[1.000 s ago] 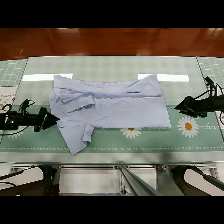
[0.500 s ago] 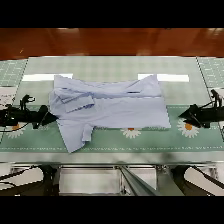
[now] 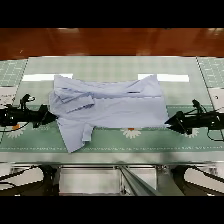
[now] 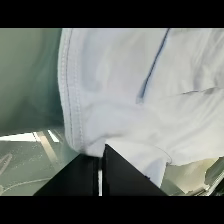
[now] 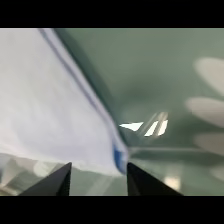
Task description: Fold the shirts.
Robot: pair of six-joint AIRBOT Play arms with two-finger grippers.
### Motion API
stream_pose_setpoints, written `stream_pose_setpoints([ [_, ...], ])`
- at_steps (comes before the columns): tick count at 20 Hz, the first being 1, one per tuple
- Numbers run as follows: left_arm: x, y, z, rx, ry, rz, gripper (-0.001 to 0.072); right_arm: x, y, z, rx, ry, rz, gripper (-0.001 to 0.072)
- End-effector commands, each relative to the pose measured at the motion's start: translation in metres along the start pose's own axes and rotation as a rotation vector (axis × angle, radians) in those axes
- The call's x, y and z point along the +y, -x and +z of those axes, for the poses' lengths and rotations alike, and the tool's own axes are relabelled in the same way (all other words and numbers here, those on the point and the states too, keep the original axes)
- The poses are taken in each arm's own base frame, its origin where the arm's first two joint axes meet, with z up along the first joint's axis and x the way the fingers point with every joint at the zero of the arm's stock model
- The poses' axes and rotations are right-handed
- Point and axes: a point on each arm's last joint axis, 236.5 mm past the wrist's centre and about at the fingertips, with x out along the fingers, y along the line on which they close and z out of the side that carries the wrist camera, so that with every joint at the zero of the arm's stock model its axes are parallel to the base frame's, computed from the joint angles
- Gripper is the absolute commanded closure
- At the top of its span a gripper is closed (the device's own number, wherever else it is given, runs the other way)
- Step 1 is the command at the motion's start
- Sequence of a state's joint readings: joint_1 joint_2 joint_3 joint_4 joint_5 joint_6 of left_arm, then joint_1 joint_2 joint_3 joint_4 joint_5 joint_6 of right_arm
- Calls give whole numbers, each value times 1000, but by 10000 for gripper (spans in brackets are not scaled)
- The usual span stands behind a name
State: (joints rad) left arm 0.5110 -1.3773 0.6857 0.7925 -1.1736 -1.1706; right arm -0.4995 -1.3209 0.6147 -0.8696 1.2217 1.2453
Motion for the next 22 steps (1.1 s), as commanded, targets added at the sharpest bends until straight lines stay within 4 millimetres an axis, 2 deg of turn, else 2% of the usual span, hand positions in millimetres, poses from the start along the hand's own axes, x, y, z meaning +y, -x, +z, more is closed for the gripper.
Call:
stream_pose_setpoints([
  [1,0,0,0,-1,-1,0,690,22,-21,27,-65,7,43,308],
  [2,0,0,0,-1,-1,0,690,31,-24,31,-65,27,52,322],
  [3,0,0,0,-1,-2,0,690,39,-26,33,-55,55,51,387],
  [4,-1,0,0,-1,-2,-1,690,48,-27,34,-53,93,47,560],
  [5,-1,1,0,-2,-3,-1,690,58,-26,36,-51,136,50,672],
  [8,-11,11,7,-41,-31,-8,690,89,-10,41,-35,231,75,675],
  [10,-42,33,22,-133,-81,-63,690,119,20,52,-86,323,90,675],
  [11,-70,52,34,-210,-121,-122,690,141,43,61,-145,377,101,675],
  [12,-110,81,46,-310,-181,-205,690,171,74,71,-227,450,111,675],
  [14,-196,158,57,-519,-324,-374,690,237,150,80,-423,600,137,675],
  [15,-238,203,52,-631,-416,-431,690,273,194,75,-535,681,152,675],
  [17,-305,285,23,-837,-618,-455,690,331,274,50,-737,823,172,676],
  [19,-356,352,-23,-1022,-813,-428,690,374,347,6,-934,945,167,675],
  [21,-387,402,-74,-1177,-946,-362,690,393,401,-41,-1109,1018,133,675],
  [22,-397,419,-97,-1239,-990,-326,690,397,421,-65,-1179,1045,114,675],
])
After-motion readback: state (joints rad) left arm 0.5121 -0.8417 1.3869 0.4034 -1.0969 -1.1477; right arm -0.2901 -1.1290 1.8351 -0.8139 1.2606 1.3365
